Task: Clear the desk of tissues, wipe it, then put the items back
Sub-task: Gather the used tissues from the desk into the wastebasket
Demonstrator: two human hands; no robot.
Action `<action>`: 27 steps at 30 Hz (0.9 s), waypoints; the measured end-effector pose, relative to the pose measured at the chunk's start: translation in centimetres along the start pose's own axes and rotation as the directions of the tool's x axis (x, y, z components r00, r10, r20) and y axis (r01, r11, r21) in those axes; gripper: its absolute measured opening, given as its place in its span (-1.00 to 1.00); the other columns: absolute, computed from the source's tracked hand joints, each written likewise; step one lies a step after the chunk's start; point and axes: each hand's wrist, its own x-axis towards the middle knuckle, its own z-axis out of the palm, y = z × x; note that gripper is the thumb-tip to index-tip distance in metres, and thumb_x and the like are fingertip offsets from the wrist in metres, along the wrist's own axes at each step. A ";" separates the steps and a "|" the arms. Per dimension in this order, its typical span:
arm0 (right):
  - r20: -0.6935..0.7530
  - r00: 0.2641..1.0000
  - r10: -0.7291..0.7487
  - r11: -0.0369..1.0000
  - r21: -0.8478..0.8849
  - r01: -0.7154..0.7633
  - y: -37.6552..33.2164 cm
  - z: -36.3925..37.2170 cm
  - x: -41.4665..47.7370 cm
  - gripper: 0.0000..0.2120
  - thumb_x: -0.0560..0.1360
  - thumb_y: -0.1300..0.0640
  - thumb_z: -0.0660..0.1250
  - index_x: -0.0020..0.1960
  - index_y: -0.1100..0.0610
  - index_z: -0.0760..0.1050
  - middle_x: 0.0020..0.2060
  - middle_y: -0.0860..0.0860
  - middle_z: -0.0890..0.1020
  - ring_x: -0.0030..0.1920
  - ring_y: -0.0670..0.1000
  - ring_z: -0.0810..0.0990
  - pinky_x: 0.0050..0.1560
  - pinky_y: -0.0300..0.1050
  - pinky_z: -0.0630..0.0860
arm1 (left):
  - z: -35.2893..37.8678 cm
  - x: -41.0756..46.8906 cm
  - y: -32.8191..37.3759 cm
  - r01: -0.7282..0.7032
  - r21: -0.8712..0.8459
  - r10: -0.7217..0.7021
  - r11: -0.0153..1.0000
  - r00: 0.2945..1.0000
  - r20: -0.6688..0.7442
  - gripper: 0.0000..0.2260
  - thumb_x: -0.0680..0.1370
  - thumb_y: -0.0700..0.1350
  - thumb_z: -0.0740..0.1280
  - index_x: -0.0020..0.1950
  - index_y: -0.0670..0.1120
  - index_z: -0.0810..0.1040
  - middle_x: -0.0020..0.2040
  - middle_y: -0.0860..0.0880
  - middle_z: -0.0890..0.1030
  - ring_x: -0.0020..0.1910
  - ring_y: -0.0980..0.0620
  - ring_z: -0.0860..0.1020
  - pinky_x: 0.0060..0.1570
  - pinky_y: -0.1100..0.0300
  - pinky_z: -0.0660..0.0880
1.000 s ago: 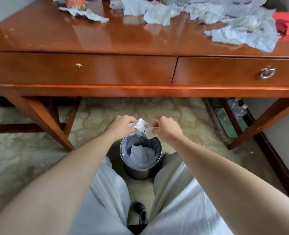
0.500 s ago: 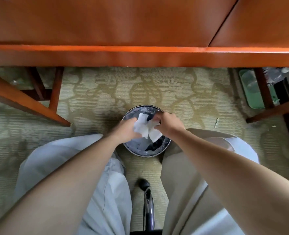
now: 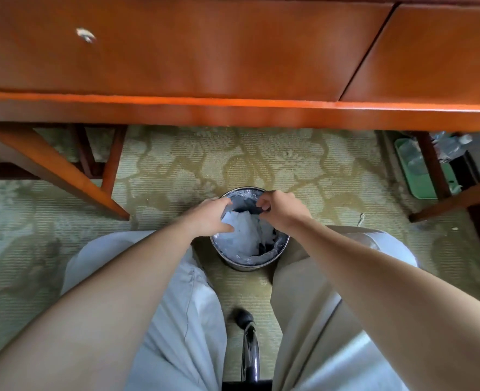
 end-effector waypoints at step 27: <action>-0.482 0.766 -0.426 0.904 -0.254 0.343 -19.0 -24.9 -13.8 -0.72 0.51 0.17 0.37 0.21 0.05 0.56 0.07 0.00 0.65 0.02 0.08 0.62 0.02 -0.03 0.59 | -27.8 -23.5 3.6 -0.022 0.071 0.062 0.997 0.774 -0.630 -0.54 0.58 0.02 0.35 0.46 0.00 0.37 0.37 -0.03 0.50 0.28 -0.02 0.50 0.30 -0.02 0.45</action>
